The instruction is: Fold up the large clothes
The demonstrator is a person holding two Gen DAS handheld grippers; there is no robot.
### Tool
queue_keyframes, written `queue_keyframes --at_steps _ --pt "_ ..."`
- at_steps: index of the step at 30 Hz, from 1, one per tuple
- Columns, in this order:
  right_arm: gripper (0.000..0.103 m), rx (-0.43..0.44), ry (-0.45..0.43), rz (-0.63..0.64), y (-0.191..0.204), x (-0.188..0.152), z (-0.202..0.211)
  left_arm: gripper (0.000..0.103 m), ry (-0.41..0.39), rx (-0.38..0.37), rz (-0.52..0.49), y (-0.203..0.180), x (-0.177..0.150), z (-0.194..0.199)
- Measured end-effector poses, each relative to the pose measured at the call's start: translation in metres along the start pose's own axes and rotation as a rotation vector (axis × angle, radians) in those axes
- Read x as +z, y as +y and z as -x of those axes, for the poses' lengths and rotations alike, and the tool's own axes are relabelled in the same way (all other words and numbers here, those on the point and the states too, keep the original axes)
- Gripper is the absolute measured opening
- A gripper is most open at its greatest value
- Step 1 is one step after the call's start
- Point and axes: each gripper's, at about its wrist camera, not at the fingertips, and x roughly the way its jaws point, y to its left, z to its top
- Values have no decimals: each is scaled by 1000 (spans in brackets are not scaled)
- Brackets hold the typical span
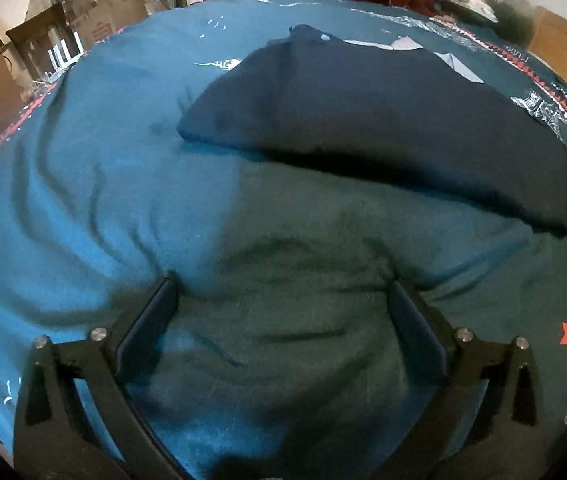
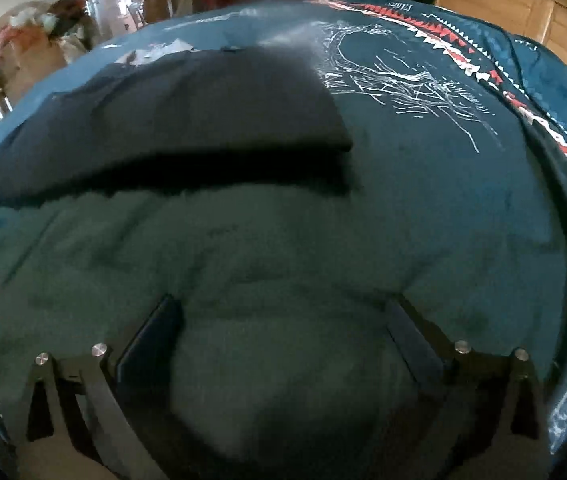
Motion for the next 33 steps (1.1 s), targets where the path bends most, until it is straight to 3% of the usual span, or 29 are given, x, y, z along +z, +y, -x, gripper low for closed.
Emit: queue_keyframes --at_steps 5,13,33 --pt "103 -7 -4 -9 1 4 -2 103 22 36 5 -4 4 -3" --pt "103 -17 -7 -17 1 5 -4 103 -52 22 5 -3 -2 -7" --pt "103 -21 -9 -15 2 6 -7 103 -74 2 15 0 -2 -3"
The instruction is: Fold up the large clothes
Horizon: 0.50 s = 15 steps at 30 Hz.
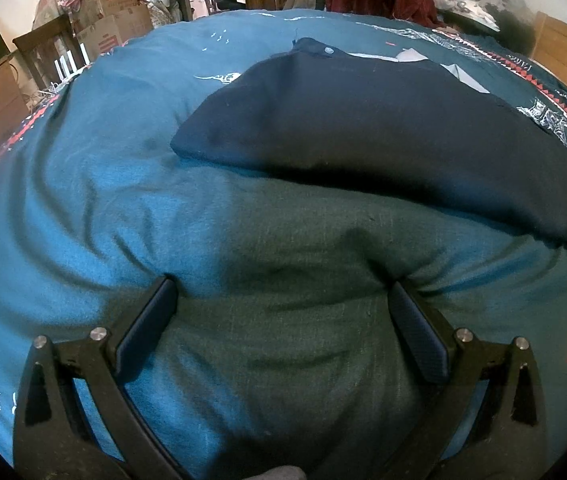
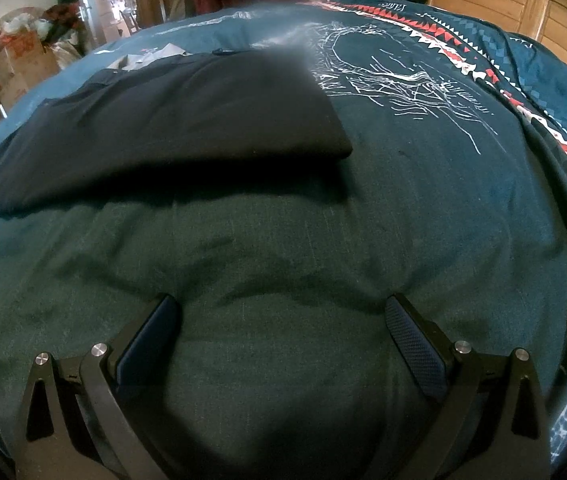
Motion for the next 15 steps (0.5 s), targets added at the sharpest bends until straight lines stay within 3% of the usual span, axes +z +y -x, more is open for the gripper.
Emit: queue_keyframes --at_steps 15 --pt "103 5 -1 -3 0 0 -1 103 1 1 1 0 0 0"
